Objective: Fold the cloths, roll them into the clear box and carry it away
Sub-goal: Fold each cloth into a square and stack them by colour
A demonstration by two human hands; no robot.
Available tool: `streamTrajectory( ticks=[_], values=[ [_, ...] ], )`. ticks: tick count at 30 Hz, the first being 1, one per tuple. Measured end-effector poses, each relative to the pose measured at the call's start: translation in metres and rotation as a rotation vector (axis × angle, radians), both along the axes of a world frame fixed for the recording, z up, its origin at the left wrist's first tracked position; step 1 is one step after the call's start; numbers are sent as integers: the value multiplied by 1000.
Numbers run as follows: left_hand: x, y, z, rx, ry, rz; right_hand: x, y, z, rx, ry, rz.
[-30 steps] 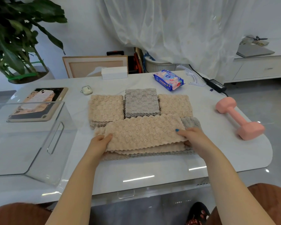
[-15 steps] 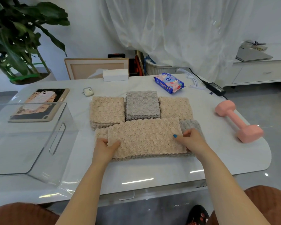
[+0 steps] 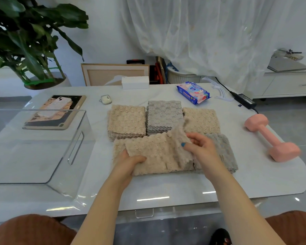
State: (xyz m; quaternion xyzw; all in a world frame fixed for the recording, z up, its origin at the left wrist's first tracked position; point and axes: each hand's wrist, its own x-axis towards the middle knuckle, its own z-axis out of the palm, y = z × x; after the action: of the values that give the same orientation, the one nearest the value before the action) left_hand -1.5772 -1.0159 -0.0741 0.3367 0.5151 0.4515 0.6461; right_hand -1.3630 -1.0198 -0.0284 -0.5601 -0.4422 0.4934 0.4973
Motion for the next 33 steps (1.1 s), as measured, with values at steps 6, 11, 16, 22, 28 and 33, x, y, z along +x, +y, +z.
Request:
streamTrajectory(
  ticks=[6,11,16,22,28,33],
  values=[
    [3,-13,6,75,-193,-121,-62,-8,3,128,-136,286],
    [-5,-29,11,28,-506,-82,-88,-23,-5,219,-128,298],
    [-4,-30,17,-105,-523,-11,-98,-29,-15,238,-233,426],
    [-3,-32,12,-159,-383,6,-101,-35,-19,259,-71,484],
    [-7,-39,6,-208,-511,0,-103,-32,-30,83,409,323],
    [-5,-39,-3,-234,-460,119,-83,-28,-42,25,366,-125]
  ],
)
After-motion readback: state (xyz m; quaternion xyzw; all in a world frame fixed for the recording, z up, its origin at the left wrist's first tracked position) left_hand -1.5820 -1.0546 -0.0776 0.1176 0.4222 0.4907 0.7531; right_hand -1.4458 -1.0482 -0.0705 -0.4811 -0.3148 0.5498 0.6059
